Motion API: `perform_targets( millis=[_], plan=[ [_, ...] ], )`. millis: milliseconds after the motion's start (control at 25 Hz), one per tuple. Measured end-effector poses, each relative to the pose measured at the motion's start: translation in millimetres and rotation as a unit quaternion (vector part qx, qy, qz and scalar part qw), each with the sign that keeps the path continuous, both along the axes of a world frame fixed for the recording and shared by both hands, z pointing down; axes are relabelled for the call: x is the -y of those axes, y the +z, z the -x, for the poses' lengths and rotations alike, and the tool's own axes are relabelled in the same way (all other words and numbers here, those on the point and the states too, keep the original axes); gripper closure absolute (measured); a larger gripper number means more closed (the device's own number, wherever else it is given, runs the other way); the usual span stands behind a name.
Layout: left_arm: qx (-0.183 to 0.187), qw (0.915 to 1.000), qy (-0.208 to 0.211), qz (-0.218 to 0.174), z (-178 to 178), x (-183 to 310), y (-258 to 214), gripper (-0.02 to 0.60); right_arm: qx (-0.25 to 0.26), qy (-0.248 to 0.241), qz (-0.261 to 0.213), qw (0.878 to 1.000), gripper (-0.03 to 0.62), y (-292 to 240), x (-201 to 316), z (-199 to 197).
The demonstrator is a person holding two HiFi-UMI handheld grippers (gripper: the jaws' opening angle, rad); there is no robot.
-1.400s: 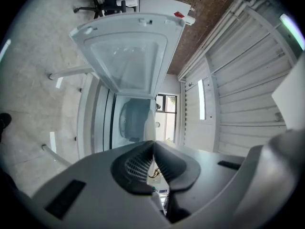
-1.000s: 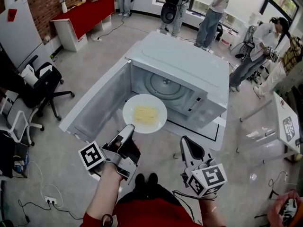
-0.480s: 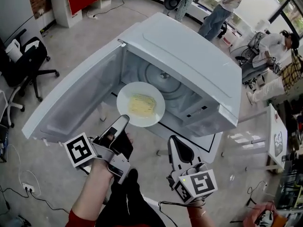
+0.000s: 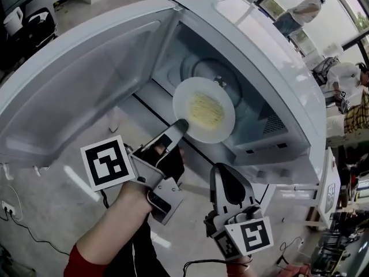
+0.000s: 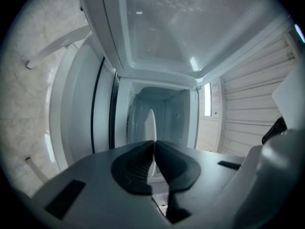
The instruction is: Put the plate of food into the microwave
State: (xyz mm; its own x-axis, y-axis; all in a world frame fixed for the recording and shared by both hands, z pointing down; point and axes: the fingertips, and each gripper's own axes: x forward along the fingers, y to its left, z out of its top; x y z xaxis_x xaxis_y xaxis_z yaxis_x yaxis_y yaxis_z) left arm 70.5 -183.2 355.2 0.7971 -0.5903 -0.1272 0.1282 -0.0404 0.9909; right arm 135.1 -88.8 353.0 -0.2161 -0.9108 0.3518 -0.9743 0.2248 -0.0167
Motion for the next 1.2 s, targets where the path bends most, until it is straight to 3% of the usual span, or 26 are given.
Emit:
perform_targets(
  millis=[320,600,1200],
  plan=[
    [0.010,0.9999,0.009,0.000,-32,52,6,0.561,-0.004,0.003,-0.030,1.000,0.582,0,30,-3],
    [0.044,0.9988,0.006,-0.019,-58,95,3,0.561,0.000,0.010,-0.041,0.999,0.582,-3,47,-10],
    [0.134,0.9893,0.046,-0.034,-71,106,10,0.560,0.003,0.020,-0.042,0.999,0.582,-8,54,-13]
  ],
)
